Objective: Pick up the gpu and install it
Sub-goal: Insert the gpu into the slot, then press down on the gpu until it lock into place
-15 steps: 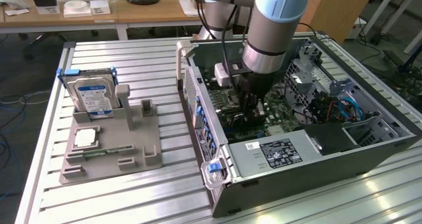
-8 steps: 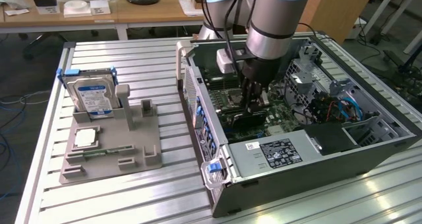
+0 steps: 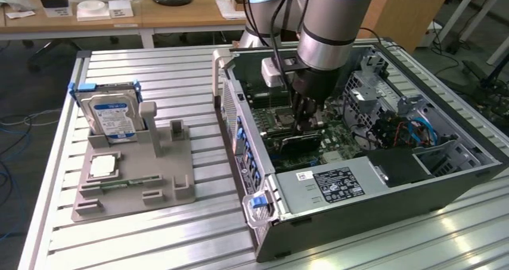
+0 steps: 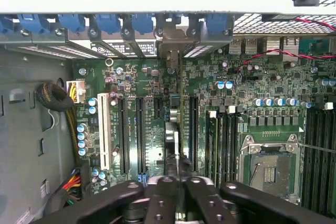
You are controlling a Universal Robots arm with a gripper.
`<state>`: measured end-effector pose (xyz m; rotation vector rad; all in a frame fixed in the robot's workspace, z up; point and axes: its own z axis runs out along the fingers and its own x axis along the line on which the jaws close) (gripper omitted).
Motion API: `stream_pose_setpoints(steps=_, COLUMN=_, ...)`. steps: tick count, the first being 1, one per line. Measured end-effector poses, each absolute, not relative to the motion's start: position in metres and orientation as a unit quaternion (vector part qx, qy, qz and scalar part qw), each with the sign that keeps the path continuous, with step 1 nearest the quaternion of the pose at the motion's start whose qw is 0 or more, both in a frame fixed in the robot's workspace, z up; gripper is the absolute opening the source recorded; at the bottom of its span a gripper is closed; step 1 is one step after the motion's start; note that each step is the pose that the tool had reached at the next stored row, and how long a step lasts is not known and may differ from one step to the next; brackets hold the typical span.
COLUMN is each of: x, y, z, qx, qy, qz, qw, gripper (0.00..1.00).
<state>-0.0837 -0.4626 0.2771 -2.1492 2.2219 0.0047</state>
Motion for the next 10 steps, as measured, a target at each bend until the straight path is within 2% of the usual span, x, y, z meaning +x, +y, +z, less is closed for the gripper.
stream_pose_setpoints(steps=1, x=-0.0837, y=-0.4626, z=0.2771, qx=-0.695, qy=0.719, qz=0.002, qw=0.025, gripper=0.1)
stream_pose_setpoints(steps=10, x=-0.0837, y=-0.4626, z=0.2771, qx=-0.695, qy=0.719, qz=0.002, qw=0.025, gripper=0.1)
